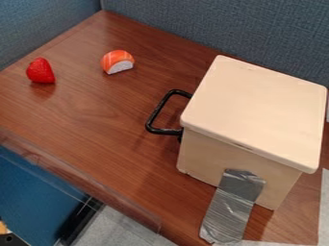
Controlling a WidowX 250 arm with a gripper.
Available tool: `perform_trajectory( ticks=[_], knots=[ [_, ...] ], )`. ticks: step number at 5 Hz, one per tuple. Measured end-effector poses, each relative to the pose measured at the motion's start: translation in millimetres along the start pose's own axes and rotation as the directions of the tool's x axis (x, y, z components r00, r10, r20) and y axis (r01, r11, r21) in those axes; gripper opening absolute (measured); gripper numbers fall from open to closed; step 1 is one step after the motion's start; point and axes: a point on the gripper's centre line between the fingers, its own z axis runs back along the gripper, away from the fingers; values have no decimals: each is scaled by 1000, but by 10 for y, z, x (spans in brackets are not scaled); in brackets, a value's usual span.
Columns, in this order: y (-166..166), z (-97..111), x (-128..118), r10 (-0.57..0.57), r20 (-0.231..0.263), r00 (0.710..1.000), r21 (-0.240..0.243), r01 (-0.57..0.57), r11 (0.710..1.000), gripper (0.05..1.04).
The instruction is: Open the drawer
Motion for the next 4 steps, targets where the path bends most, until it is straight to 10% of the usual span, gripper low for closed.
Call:
perform_trajectory(
  ticks=[4],
  knots=[
    [-827, -432, 49, 256, 95, 962, 17, -258, 966, 1000]
  ],
)
